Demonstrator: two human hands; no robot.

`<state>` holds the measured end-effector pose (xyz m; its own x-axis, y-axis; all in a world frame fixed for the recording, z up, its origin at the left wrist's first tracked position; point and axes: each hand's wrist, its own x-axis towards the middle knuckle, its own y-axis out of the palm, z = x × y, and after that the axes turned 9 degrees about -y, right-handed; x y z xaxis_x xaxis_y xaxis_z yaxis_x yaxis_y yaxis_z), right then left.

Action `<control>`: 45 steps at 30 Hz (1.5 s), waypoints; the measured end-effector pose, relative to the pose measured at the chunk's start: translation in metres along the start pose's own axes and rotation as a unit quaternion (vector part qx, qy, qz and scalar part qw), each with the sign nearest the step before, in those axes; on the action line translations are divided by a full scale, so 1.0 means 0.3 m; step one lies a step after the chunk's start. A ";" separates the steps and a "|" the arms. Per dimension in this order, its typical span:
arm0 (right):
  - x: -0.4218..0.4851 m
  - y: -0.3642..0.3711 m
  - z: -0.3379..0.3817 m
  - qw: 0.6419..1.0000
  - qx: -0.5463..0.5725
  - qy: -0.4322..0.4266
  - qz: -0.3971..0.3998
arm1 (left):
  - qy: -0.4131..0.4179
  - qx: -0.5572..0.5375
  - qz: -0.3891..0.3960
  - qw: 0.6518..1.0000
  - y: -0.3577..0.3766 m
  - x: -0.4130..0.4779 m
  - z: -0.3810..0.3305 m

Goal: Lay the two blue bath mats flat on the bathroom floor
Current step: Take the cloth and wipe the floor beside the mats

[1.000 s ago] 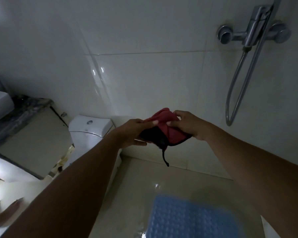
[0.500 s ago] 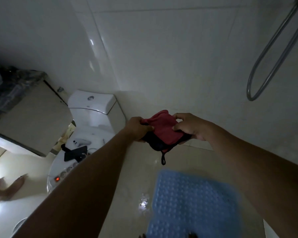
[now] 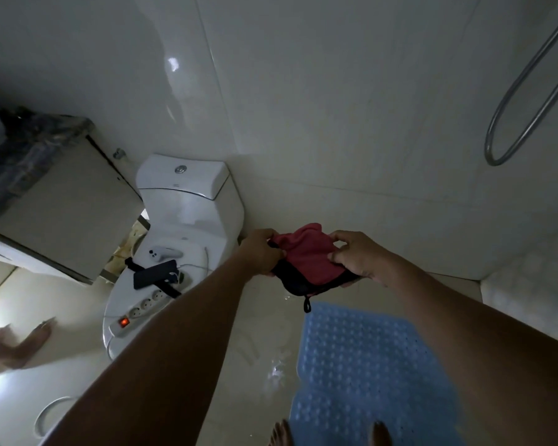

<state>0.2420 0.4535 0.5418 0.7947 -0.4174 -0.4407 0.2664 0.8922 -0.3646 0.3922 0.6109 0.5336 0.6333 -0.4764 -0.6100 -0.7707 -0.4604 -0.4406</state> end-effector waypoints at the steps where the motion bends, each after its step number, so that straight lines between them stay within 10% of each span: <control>1: -0.013 0.018 -0.003 1.000 -0.006 -0.005 -0.001 | 0.001 0.000 -0.001 1.000 -0.002 -0.013 0.019; 14: -0.156 0.254 -0.216 0.988 -0.045 -0.061 0.137 | -0.090 -0.050 -0.109 0.989 0.145 -0.267 0.465; 32: 0.223 1.393 -1.816 0.961 -0.120 0.030 0.248 | -0.258 -0.122 -0.059 0.957 1.069 0.343 2.201; 45: 0.433 1.917 -2.489 0.918 -0.274 -0.137 0.251 | -0.288 0.170 -0.049 0.941 1.335 0.596 2.782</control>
<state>0.0911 0.7838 -0.3376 0.8697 0.1498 -0.4704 -0.4266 0.7076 -0.5633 0.1375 0.9664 -0.3016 0.6338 0.0861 -0.7687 -0.7512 -0.1688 -0.6382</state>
